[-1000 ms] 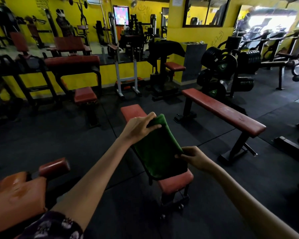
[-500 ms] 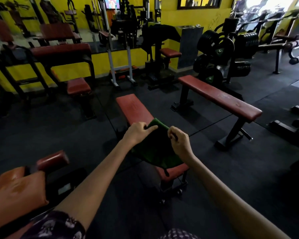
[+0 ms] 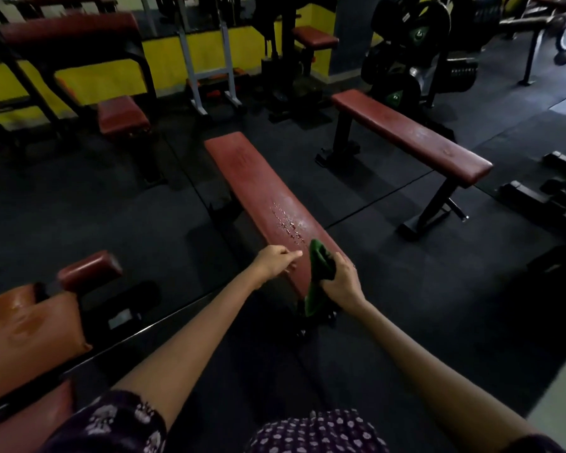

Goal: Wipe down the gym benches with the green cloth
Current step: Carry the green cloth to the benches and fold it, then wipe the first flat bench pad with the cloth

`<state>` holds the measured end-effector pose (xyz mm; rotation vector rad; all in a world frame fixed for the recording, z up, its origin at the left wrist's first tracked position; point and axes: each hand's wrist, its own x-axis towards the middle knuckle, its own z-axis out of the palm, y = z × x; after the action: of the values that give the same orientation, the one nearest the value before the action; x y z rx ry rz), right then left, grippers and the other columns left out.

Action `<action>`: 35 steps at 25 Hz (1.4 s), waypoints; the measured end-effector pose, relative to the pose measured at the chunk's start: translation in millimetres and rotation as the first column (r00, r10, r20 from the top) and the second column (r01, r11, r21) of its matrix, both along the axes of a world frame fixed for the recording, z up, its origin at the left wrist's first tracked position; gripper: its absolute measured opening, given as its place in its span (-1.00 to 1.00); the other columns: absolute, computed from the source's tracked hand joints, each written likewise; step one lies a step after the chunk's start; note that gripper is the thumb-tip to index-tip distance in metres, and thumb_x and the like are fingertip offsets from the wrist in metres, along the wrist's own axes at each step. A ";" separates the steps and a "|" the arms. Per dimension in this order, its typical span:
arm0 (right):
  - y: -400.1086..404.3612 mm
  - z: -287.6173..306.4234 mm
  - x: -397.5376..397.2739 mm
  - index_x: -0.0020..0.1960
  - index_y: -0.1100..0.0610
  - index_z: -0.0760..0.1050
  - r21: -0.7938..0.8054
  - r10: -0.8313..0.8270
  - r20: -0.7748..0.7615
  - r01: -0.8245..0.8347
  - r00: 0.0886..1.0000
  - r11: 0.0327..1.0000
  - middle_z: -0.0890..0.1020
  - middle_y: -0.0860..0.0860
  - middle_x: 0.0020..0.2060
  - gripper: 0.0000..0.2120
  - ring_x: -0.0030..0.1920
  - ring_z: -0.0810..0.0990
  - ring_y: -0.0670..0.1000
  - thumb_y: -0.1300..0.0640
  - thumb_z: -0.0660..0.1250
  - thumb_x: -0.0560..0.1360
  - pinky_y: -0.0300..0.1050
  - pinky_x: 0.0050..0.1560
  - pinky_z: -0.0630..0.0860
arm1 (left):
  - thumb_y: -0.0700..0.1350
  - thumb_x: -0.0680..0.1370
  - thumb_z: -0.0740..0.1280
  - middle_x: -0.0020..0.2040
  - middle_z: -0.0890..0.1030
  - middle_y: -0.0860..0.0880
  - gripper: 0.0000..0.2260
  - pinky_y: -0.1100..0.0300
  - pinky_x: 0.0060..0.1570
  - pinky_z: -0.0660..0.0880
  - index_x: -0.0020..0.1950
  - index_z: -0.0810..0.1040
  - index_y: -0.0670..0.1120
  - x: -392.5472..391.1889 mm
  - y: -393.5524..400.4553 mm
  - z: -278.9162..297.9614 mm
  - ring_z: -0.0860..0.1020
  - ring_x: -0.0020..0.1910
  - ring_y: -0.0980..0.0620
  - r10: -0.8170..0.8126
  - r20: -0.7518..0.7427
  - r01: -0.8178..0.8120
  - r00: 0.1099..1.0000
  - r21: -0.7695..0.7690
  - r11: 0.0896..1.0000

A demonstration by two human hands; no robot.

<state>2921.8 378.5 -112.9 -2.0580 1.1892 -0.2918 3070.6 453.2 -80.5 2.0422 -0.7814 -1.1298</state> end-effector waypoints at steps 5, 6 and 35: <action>-13.9 -19.1 -19.8 0.10 0.15 0.44 0.098 -0.119 -0.092 0.128 0.989 0.987 0.54 0.17 0.04 -0.66 0.05 0.51 0.19 0.33 0.28 0.33 0.03 -0.01 0.51 | 0.05 0.56 0.29 0.17 0.53 -0.15 -0.66 0.18 0.07 0.41 0.15 0.51 -0.20 17.9 20.1 -52.4 0.51 0.14 -0.08 -0.330 0.283 0.246 0.901 0.294 0.924; -20.2 -23.0 -21.5 0.00 0.14 0.42 0.101 -0.141 -0.108 0.152 0.984 0.983 0.54 0.18 0.00 -0.74 0.02 0.52 0.20 0.33 0.27 0.33 0.00 -0.06 0.49 | 0.06 0.56 0.29 0.22 0.49 -0.15 -0.64 0.16 0.13 0.41 0.18 0.49 -0.19 18.9 20.7 -64.7 0.49 0.16 -0.09 -0.388 0.288 0.289 0.876 0.332 0.898; -121.2 -145.2 147.5 0.23 0.22 0.43 0.406 -0.380 -0.342 0.500 0.859 0.765 0.54 0.19 0.14 -0.64 0.12 0.51 0.19 0.23 0.28 0.44 -0.16 -0.05 0.39 | 0.02 0.59 0.24 0.55 -0.01 -0.14 -0.34 -0.07 0.46 0.05 0.54 -0.03 -0.17 195.6 -164.3 -211.3 -0.02 0.53 -0.11 -0.914 0.286 0.726 0.286 0.558 0.402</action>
<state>3069.3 257.3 -258.1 -1.3791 1.7059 0.0480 3266.2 288.9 -291.8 2.2676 -2.3822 -1.1945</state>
